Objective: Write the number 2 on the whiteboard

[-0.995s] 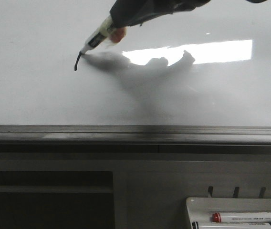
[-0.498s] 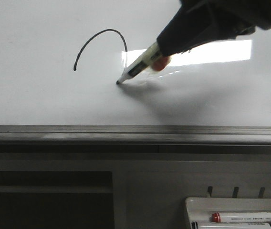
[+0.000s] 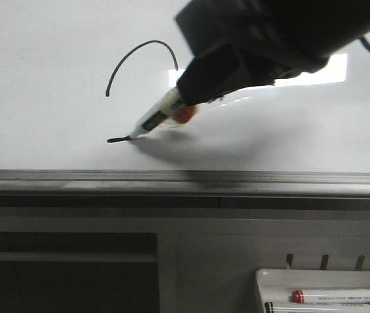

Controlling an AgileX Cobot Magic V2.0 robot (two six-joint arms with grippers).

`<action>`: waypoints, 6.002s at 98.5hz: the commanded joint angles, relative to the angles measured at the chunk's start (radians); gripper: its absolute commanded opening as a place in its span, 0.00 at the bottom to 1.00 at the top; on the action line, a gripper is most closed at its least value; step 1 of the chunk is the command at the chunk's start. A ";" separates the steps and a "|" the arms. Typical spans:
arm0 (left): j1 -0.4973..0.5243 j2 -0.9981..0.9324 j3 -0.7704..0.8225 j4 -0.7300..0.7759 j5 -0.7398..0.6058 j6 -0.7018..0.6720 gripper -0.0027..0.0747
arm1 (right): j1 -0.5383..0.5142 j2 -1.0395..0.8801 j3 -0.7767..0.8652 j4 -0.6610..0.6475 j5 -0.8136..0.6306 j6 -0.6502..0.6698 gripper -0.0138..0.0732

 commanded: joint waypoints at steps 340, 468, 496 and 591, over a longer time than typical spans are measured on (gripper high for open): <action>0.199 0.191 -0.036 -0.610 -0.258 -0.046 0.01 | 0.202 -0.256 -0.047 -0.024 -0.132 -0.001 0.08; 0.199 -0.494 0.011 -0.190 0.223 -0.035 0.01 | 0.202 -1.058 0.623 -0.028 -0.223 -0.014 0.09; 0.727 -0.500 0.306 -0.341 0.081 -0.031 0.01 | 0.202 -1.058 0.623 -0.028 -0.223 -0.014 0.09; 0.797 -0.500 0.426 -0.328 0.099 0.010 0.01 | 0.202 -1.058 0.623 -0.028 -0.223 -0.014 0.09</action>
